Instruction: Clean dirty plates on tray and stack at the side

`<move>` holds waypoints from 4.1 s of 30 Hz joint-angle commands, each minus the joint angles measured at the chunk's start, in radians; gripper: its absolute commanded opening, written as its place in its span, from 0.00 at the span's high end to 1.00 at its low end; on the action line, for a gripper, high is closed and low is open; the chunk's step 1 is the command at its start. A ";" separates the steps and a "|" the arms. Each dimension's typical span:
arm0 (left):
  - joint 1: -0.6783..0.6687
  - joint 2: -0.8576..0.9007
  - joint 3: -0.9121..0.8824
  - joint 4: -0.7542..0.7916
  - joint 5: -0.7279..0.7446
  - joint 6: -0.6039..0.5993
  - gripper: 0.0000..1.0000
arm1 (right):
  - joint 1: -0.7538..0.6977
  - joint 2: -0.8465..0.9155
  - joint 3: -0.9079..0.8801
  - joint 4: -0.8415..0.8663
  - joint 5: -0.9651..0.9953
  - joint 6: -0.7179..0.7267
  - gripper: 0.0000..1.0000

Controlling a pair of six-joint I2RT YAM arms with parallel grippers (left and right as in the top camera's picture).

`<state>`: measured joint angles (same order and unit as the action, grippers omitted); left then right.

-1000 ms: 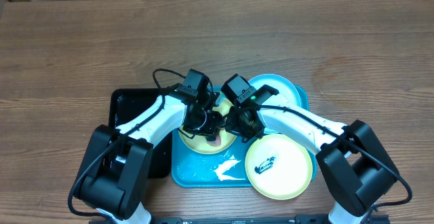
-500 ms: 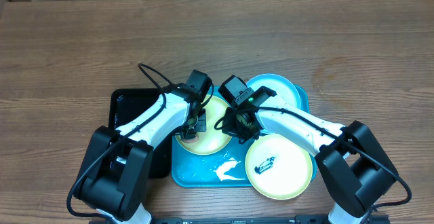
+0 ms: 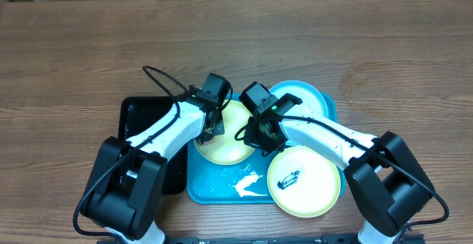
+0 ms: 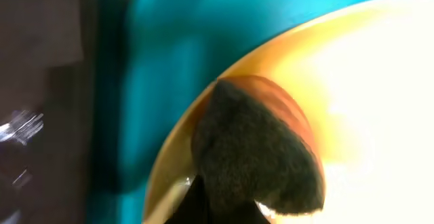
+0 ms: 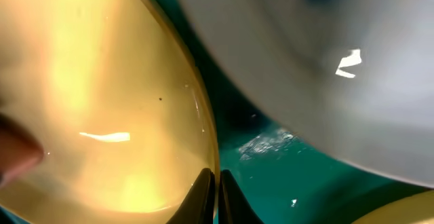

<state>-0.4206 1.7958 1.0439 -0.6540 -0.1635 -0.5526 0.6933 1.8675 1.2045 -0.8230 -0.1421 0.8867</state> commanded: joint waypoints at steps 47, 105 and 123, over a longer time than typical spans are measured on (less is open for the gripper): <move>-0.042 -0.014 0.107 -0.167 0.087 0.085 0.96 | -0.002 -0.026 0.019 -0.016 0.010 -0.026 0.96; 0.312 -0.070 -0.020 -0.205 0.053 -0.005 0.00 | -0.002 -0.041 0.160 -0.115 0.074 -0.399 0.96; 0.312 -0.070 -0.020 -0.179 0.053 -0.005 0.00 | -0.002 -0.044 0.368 -0.335 0.325 -0.529 0.96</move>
<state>-0.1028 1.7409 1.0199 -0.8429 -0.1326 -0.5671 0.6941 1.8637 1.5108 -1.1454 0.1268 0.4152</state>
